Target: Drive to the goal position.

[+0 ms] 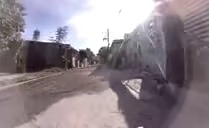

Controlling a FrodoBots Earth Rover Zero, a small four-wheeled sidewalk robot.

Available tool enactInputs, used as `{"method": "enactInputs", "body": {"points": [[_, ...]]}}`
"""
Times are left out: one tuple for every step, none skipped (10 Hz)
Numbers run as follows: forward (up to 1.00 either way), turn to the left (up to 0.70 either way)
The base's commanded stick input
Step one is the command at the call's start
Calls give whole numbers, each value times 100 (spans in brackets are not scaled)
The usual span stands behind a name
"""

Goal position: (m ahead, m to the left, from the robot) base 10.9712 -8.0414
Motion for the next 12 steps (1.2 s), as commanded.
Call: {"method": "enactInputs", "body": {"points": [[100,0],[100,0],[100,0],[100,0],[100,0],[100,0],[100,0],[100,0],[100,0],[100,0],[100,0],[100,0]]}}
